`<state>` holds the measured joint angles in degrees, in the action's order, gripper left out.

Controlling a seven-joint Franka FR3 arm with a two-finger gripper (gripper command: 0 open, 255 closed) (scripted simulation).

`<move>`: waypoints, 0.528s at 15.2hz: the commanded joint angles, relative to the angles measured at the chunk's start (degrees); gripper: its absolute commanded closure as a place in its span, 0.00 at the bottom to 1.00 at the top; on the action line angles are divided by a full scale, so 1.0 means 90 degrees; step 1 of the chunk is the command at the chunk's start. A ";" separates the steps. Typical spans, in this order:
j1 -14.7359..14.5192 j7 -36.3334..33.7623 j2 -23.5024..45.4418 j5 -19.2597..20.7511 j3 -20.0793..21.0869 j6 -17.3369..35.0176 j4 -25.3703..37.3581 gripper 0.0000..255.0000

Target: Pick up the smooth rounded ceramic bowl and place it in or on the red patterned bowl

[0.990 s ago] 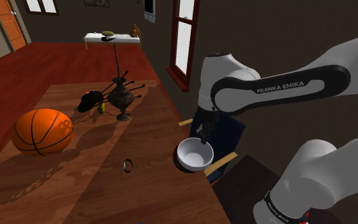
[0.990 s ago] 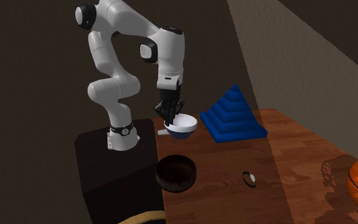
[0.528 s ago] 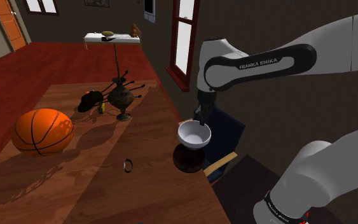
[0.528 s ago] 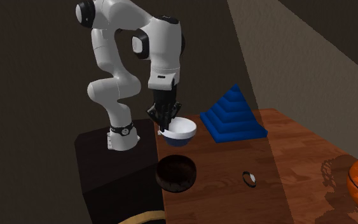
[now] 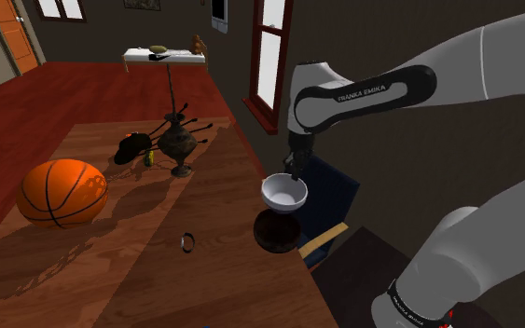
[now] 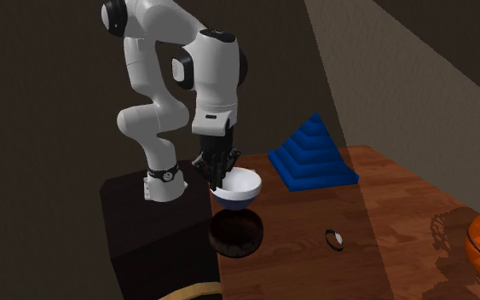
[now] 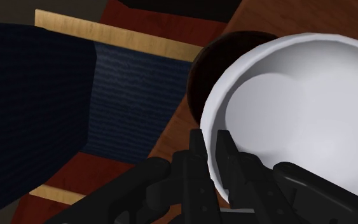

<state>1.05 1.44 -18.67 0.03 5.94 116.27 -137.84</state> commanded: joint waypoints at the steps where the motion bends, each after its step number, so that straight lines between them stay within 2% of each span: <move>1: -0.0001 -0.0009 0.0048 0.0003 0.0006 0.0181 -0.0128 1.00; 8: 0.0006 -0.0049 0.0340 0.0030 0.0028 0.0836 -0.0492 1.00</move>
<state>1.10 1.05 -15.90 0.26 6.17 122.96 -141.79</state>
